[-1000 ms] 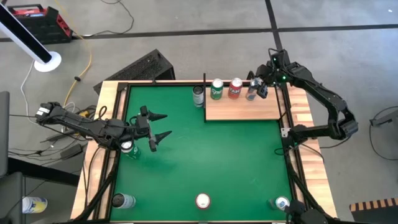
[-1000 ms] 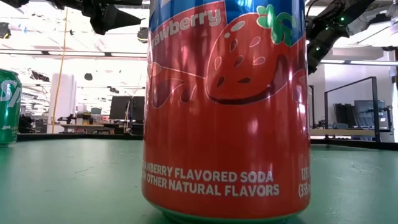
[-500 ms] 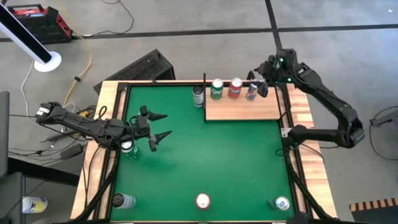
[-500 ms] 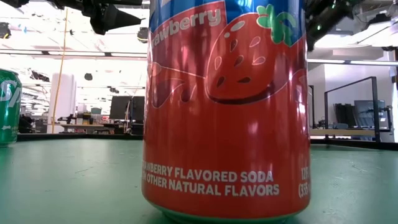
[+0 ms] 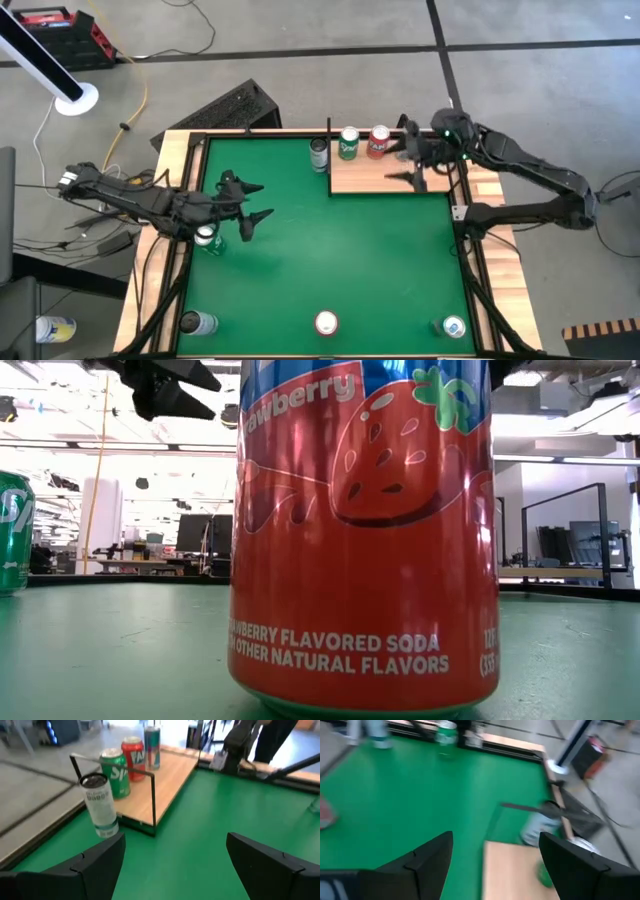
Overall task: Place canned beverage on shelf
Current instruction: Put the bottom white and blue soda can on the shelf
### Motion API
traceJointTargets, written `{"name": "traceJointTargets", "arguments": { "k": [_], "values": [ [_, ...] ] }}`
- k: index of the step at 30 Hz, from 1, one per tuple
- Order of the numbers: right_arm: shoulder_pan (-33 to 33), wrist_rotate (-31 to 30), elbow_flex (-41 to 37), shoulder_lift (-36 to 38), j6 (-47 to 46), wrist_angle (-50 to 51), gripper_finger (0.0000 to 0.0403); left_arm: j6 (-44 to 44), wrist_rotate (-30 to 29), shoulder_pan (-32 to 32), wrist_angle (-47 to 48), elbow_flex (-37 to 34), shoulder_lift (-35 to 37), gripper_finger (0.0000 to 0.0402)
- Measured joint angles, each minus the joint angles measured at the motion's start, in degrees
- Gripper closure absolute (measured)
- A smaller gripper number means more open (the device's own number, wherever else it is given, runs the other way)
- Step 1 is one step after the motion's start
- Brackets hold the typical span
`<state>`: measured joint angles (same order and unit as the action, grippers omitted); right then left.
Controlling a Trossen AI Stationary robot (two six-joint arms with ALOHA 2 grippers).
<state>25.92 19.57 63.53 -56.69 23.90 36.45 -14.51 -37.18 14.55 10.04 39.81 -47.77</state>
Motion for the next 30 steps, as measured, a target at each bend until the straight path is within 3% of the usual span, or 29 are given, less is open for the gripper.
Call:
{"name": "traceJointTargets", "arguments": {
  "k": [3,8,12,19,23,30],
  "values": [
    [-5.4,0.0,0.0,-0.7,-1.4,0.0,0.0083,-3.6,2.4,0.0,9.3,6.1,-2.6,0.007],
    [-13.7,0.0,0.0,-0.8,-3.9,0.4,0.0083,-12.2,14.1,0.7,23.0,13.8,-8.8,0.007],
    [-18.8,-2.2,0.0,-0.7,-7.1,1.8,0.0083,-12.7,19.4,3.2,23.8,16.8,-15.6,0.007],
    [-25.2,-10.6,0.0,-1.6,-17.8,1.4,0.0083,-9.6,35.2,9.3,27.4,25.2,-26.7,0.007],
    [-28.3,-14.5,-0.1,-3.4,-20.9,-1.2,0.0083,-10.4,36.4,12.9,33.0,29.7,-29.5,0.007],
    [-32.4,-16.5,-0.1,-7.3,-24.1,-13.0,0.0083,-19.7,35.4,20.0,35.9,33.2,-30.1,0.007]
  ]
}}
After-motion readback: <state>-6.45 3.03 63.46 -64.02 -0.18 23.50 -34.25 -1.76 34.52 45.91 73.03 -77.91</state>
